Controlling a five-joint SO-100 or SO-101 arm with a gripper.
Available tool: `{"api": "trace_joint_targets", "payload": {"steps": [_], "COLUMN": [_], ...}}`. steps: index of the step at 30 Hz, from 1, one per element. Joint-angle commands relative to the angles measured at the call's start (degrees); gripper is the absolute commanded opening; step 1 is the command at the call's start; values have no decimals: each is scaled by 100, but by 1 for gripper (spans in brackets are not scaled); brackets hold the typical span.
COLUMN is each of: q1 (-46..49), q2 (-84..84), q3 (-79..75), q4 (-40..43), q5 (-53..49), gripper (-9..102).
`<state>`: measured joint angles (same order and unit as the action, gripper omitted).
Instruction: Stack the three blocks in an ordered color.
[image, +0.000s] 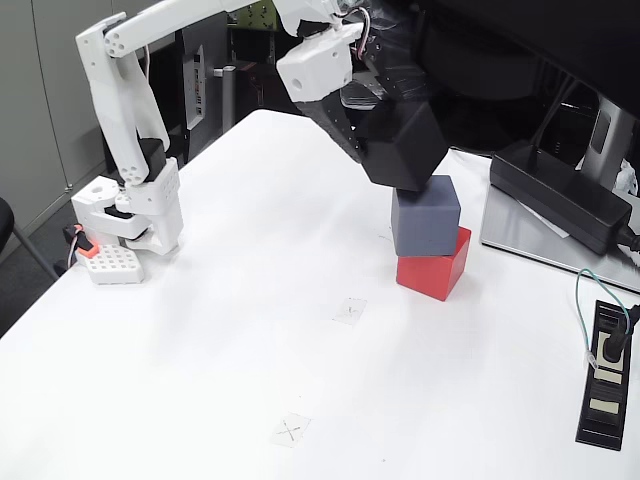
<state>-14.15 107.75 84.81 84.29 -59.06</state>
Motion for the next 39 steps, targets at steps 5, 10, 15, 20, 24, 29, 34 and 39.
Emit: {"api": "trace_joint_targets", "payload": {"steps": [5, 10, 15, 20, 24, 29, 34, 39], "q1": [18, 18, 18, 18, 18, 18, 18, 18], "q2": [114, 105, 105, 97, 97, 88, -105, -123], "q3": [0, 9, 62, 62, 44, 18, 0, 0], "q4": [-396, -457, -466, -466, -466, -466, -475, -475], "q5": [0, 0, -26, -18, -26, -9, -9, 0], "gripper": [4, 4, 4, 4, 4, 4, 4, 4]}}
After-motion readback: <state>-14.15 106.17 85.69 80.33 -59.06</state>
